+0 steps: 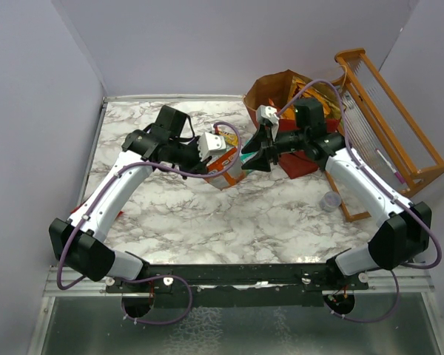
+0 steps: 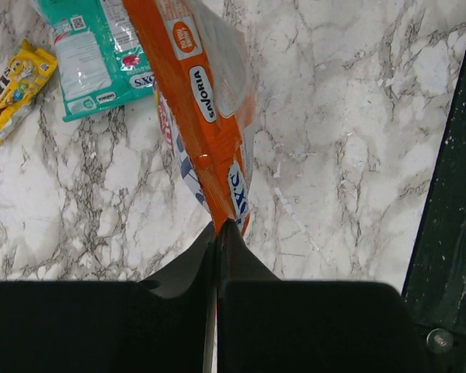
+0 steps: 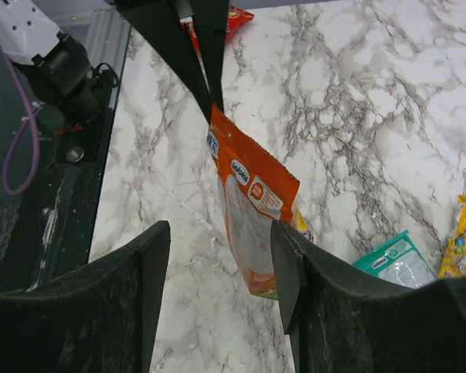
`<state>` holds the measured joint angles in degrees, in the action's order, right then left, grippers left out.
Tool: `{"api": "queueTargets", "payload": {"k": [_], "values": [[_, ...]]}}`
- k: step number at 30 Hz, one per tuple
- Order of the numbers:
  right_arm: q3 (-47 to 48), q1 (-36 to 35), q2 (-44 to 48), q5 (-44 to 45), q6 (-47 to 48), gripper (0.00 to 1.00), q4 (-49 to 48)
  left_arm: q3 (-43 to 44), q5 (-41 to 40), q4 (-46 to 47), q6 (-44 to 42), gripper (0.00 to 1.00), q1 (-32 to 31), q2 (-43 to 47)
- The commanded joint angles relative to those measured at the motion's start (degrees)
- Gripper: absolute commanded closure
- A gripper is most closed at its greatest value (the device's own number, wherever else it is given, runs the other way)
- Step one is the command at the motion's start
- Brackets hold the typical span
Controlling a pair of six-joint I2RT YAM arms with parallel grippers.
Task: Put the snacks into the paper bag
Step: Place the snack in the paper bag.
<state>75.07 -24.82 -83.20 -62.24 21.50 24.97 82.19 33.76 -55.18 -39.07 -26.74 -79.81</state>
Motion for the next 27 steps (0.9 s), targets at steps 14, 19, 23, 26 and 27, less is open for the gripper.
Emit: {"api": "queueTargets", "payload": {"k": [14,19,23,26,27], "values": [[3.97,-1.63,-5.99,4.95,1.01,0.4,-2.04,1.61,4.66,-0.19,-4.73,1.0,-2.37,2.35],[3.25,-1.64,-6.05,5.83,0.7,0.36,-3.97,1.48,3.25,-1.63,-7.32,1.0,-3.68,2.95],[2.38,-1.66,-5.66,5.67,1.58,0.32,-4.49,1.65,2.47,-2.37,-7.74,1.0,-4.59,3.0],[2.26,-1.64,-5.95,4.16,3.87,0.29,-2.8,1.82,2.2,-2.72,-8.0,1.0,-5.19,3.09],[2.13,-1.68,-6.11,3.39,4.55,0.28,-2.18,1.87,2.15,-2.82,-8.19,1.0,-5.36,3.13]]}}
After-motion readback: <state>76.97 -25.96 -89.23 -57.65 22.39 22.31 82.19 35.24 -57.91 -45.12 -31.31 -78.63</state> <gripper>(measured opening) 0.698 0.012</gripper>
